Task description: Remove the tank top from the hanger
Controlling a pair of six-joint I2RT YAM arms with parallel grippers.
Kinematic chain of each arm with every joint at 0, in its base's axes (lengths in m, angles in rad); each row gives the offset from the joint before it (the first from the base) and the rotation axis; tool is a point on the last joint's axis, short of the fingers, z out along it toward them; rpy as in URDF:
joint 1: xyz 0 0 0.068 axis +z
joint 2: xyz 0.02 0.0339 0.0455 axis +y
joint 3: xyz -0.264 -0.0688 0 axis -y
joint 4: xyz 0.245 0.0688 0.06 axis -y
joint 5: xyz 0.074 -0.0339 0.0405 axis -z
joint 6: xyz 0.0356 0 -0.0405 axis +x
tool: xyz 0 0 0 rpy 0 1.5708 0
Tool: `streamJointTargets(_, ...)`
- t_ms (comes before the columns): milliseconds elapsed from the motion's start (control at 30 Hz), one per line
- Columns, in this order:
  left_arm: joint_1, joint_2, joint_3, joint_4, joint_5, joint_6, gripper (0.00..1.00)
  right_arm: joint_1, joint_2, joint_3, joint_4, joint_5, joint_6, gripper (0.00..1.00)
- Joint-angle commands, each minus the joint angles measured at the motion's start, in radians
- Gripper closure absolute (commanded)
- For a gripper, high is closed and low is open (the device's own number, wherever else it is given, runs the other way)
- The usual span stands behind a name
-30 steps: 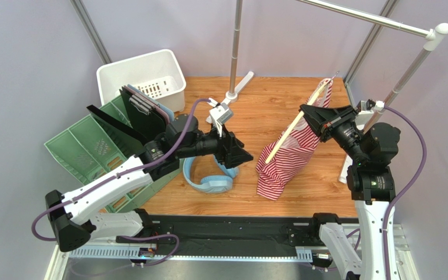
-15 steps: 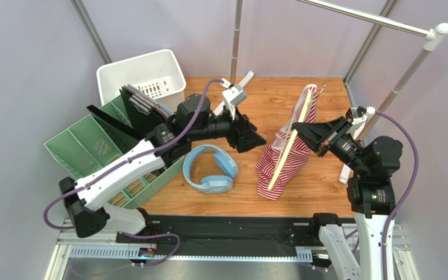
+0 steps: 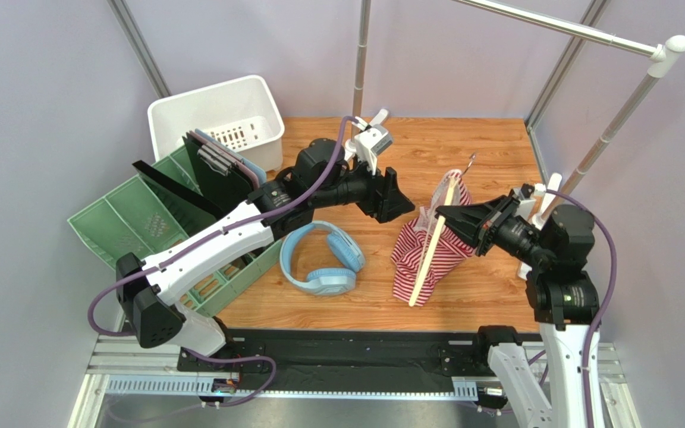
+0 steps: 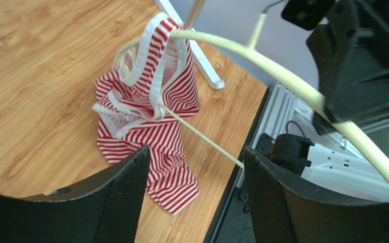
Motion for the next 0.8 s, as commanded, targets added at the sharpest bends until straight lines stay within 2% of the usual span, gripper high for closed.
streamJointTargets(0,0.006,-0.085,-0.048,0.075,-0.038,-0.015,0.27,0.003,0.051,0.017,-0.028,0.013,0.101,1.0)
streamJointTargets(167,0.012,-0.071,-0.036,0.048,-0.049,0.007,0.27,0.003,0.097,0.133,-0.104,0.059,0.066,1.0)
streamJointTargets(333,0.023,-0.068,-0.059,0.06,-0.043,-0.022,0.27,0.003,0.084,0.146,-0.124,0.082,0.078,1.0)
streamJointTargets(467,0.027,-0.067,-0.076,0.065,-0.037,-0.038,0.27,0.003,0.111,0.239,-0.285,0.139,-0.009,1.0)
streamJointTargets(633,0.029,-0.026,-0.071,0.127,0.015,-0.021,0.27,0.003,0.091,0.25,-0.295,0.119,0.021,1.0)
streamJointTargets(767,0.032,0.103,-0.027,0.254,0.093,0.011,0.29,0.003,0.059,0.229,-0.252,0.105,0.053,1.0)
